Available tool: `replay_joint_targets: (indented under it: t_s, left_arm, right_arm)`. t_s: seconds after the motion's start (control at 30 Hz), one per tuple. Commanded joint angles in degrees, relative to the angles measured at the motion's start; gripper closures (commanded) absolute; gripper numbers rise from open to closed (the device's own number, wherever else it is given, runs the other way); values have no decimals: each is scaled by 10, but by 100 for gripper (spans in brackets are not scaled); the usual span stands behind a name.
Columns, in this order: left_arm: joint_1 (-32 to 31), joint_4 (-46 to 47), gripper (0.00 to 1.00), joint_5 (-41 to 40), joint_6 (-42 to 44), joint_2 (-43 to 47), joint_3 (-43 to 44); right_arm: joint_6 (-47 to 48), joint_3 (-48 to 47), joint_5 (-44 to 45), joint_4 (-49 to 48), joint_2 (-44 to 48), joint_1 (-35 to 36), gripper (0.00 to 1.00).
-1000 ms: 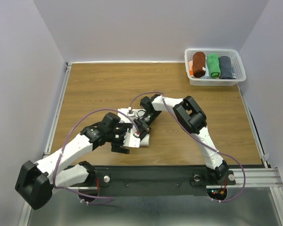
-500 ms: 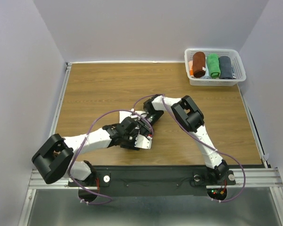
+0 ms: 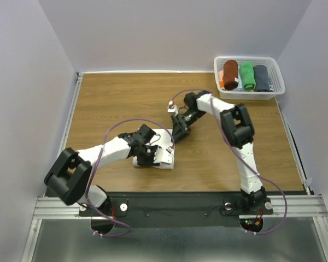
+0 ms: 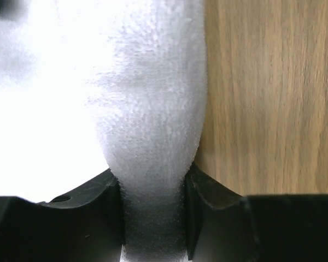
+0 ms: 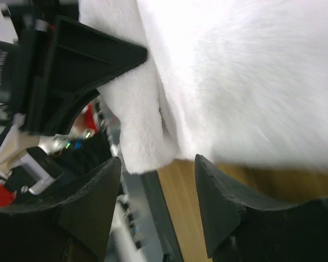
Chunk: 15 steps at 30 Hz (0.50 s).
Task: Roll the towels
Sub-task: Roll the towel
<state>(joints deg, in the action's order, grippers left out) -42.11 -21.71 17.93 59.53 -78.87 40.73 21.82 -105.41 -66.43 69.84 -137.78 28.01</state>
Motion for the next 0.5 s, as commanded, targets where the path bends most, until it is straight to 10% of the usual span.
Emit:
replay_joint_targets:
  t_s: [0.0, 0.47]
  left_arm:
    - [63, -143, 89, 98, 30, -77, 64]
    - [192, -418, 80, 248, 160, -397, 380]
  right_arm:
    - [-92, -37, 84, -109, 124, -69, 36]
    - [-84, 62, 231, -261, 410, -110, 0]
